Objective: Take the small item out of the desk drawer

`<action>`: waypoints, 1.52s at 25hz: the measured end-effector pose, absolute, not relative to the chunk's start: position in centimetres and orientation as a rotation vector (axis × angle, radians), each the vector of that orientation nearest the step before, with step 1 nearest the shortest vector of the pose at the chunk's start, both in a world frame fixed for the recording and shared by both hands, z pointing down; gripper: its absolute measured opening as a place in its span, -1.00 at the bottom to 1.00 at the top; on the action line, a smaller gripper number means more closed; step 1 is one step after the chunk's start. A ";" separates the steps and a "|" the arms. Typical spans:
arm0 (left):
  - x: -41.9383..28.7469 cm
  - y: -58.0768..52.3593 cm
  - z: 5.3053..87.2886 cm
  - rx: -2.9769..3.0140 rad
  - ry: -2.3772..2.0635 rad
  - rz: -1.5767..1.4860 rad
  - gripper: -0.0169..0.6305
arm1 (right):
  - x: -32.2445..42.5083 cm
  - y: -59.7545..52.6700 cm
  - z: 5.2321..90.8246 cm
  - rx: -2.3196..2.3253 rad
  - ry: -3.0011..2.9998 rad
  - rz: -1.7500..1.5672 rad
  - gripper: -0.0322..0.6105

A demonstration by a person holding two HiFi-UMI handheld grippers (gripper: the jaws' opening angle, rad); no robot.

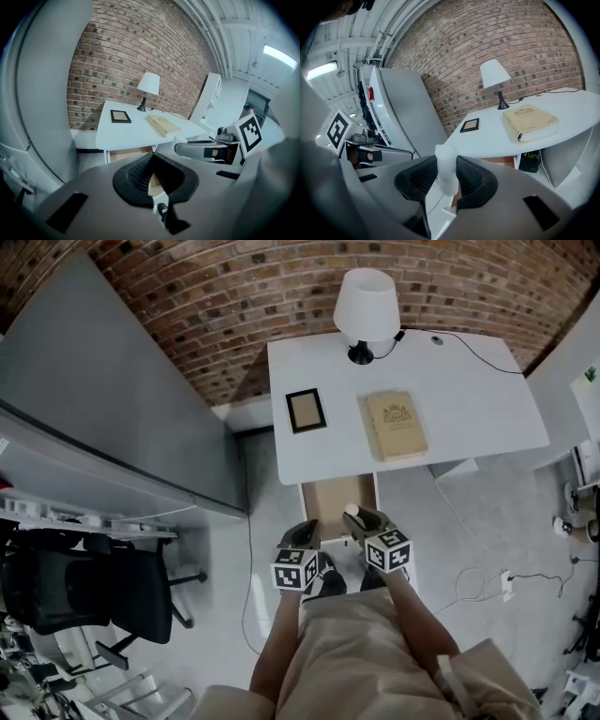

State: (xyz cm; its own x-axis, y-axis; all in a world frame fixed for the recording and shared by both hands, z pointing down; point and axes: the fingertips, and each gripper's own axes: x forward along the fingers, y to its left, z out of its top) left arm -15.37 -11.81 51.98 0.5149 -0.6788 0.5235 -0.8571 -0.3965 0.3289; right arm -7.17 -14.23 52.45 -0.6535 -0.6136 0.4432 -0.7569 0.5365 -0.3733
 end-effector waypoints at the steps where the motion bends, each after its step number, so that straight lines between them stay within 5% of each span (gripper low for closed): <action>1: -15.3 -11.6 52.0 2.190 -1.255 0.419 -0.90 | -7.2 -14.1 52.6 1.137 -2.513 0.799 -0.45; 38: -0.4 -1.9 50.1 1.974 -1.647 0.397 -0.90 | 5.1 -9.3 49.9 0.657 -2.637 0.592 -0.45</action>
